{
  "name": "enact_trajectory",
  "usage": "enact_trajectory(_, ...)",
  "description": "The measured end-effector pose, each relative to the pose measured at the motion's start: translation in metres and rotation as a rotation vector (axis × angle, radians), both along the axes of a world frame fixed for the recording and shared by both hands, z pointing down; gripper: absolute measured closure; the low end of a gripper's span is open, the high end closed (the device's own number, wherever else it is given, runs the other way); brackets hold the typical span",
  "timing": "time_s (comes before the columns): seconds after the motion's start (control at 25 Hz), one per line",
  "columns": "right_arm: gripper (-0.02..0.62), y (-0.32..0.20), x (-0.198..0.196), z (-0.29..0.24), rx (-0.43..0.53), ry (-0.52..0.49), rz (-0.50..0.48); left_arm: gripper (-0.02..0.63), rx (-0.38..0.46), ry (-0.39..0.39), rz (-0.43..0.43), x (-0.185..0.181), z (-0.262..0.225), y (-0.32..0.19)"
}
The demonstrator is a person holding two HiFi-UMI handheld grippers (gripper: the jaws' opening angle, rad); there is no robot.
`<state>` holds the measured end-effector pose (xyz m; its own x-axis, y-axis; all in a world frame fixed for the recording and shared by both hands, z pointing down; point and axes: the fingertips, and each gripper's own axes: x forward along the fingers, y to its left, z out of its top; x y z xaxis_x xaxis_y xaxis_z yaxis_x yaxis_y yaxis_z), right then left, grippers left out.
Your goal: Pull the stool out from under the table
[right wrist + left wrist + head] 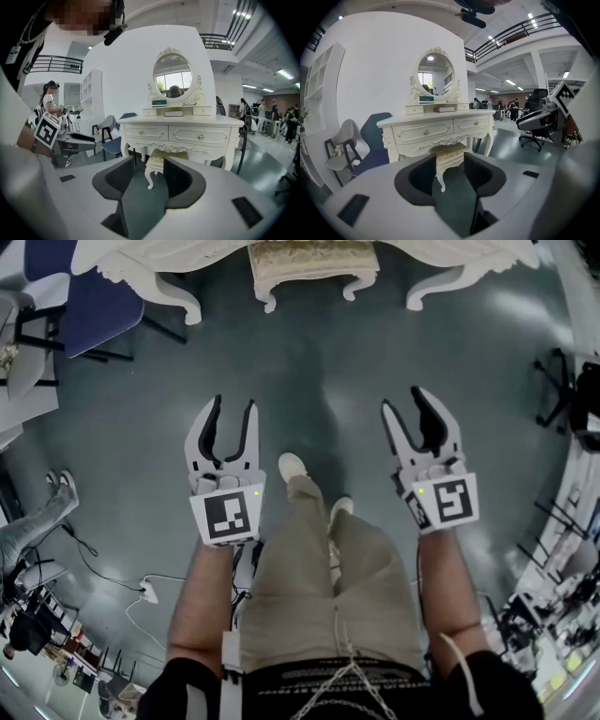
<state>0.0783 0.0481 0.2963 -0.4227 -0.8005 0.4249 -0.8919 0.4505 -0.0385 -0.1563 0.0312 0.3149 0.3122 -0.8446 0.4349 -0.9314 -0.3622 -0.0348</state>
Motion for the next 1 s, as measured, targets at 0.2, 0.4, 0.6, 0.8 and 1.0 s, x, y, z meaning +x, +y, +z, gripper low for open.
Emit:
enact_trajectory(0.2,0.416,-0.024,-0.001,-0.004,0.005,0.004,0.007,0.436,-0.013,-0.027,0.022,-0.002,0.005,-0.019)
enact_trajectory(0.4,0.414,-0.043,0.006,0.003,0.012,-0.009,0.002,0.436,-0.037,-0.028,0.019,0.006,0.016,-0.035)
enact_trajectory(0.6,0.413,-0.065,0.022,0.018,-0.002,-0.019,-0.003,0.436,-0.052,-0.091,0.068,0.023,0.020,-0.052)
enact_trajectory(0.8,0.408,-0.097,0.032,0.025,-0.017,-0.011,-0.035,0.437,-0.056,-0.064,0.036,0.033,0.017,-0.083)
enact_trajectory(1.0,0.405,-0.133,0.045,0.034,-0.035,0.012,-0.086,0.436,-0.047,-0.095,0.027,0.045,0.027,-0.120)
